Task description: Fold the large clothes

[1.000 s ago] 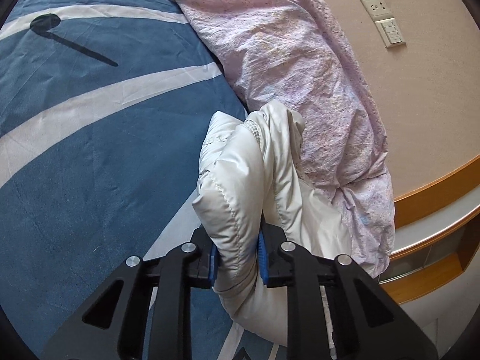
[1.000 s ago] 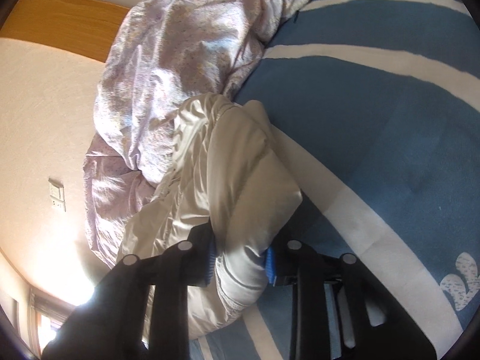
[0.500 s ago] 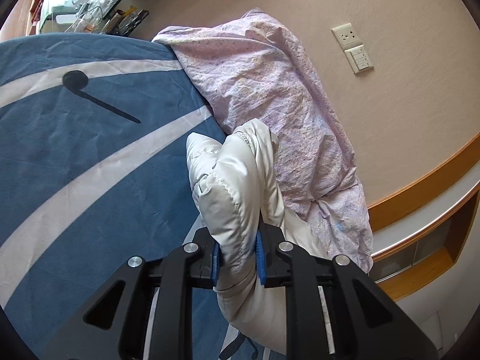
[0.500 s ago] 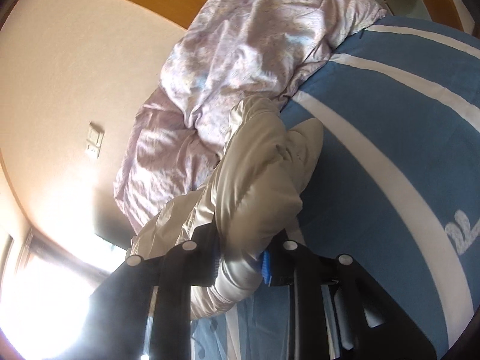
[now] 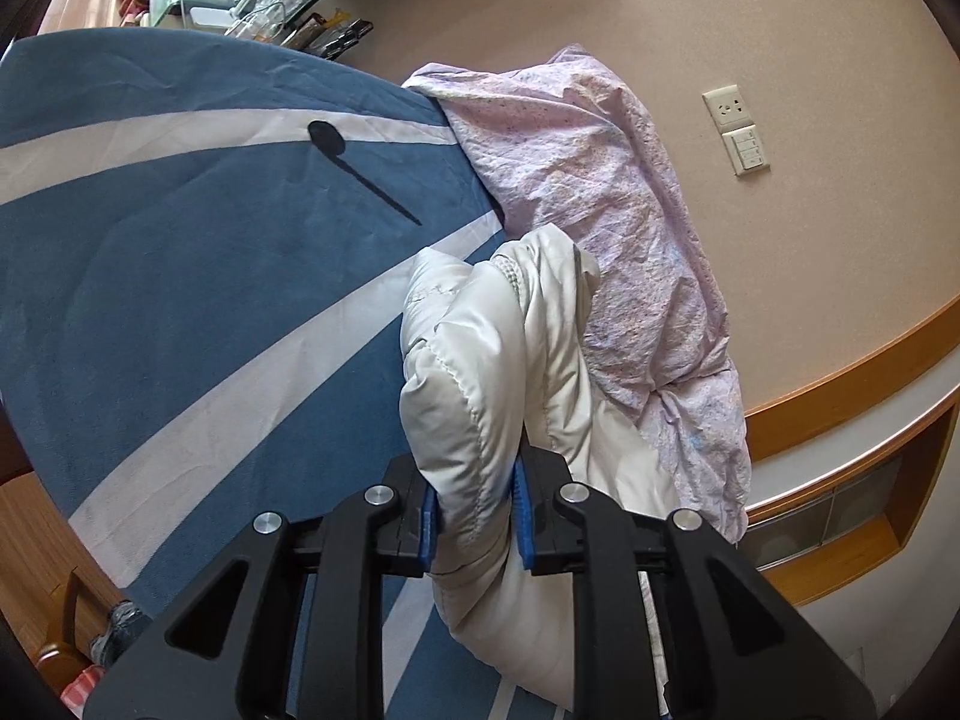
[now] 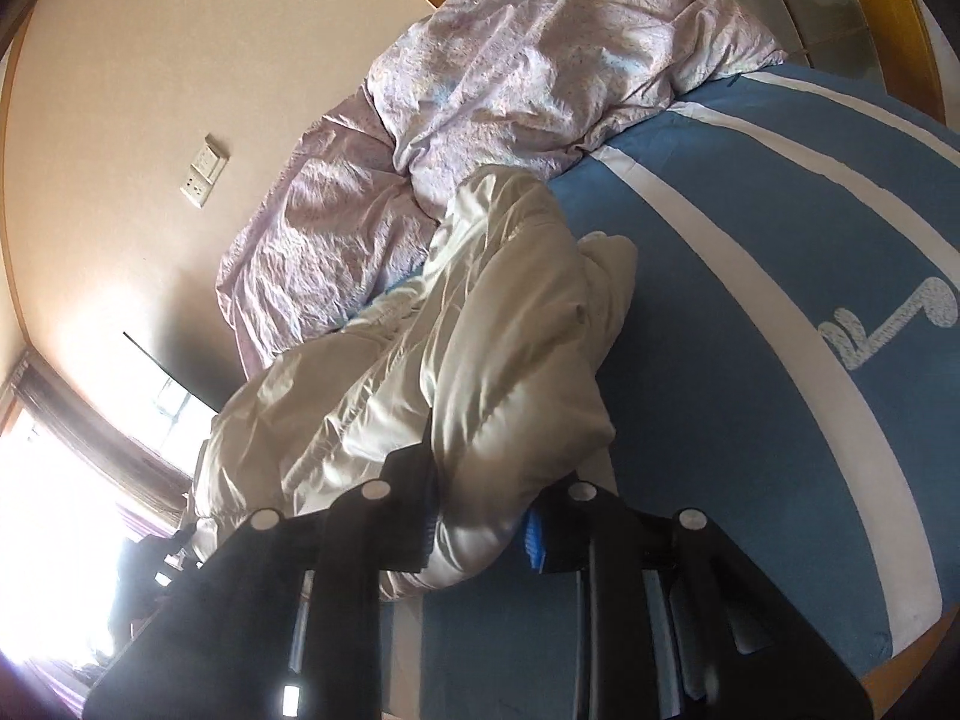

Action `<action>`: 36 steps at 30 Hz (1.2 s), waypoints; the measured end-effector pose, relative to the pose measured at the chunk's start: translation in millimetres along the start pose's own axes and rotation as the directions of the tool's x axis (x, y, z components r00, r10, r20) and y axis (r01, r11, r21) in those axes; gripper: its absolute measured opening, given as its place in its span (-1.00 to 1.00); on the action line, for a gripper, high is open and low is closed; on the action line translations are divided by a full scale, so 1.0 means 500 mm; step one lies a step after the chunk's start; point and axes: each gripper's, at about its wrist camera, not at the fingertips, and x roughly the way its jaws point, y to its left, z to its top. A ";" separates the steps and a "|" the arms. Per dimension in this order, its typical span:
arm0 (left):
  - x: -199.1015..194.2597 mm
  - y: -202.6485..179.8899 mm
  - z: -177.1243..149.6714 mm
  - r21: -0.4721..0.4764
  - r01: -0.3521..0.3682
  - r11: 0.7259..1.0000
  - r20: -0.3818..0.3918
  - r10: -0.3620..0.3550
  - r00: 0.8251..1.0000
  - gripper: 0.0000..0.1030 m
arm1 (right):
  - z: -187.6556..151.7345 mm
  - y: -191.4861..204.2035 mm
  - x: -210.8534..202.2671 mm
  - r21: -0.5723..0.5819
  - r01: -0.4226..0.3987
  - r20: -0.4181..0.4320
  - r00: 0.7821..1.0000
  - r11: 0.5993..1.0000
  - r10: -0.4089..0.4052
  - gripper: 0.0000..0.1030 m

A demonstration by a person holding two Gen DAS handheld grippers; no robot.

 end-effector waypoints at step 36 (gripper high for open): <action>0.000 0.000 -0.041 0.198 -0.193 0.961 0.072 0.182 0.981 0.80 | -0.108 0.300 0.148 -0.550 0.257 0.049 0.960 0.795 -0.276 0.24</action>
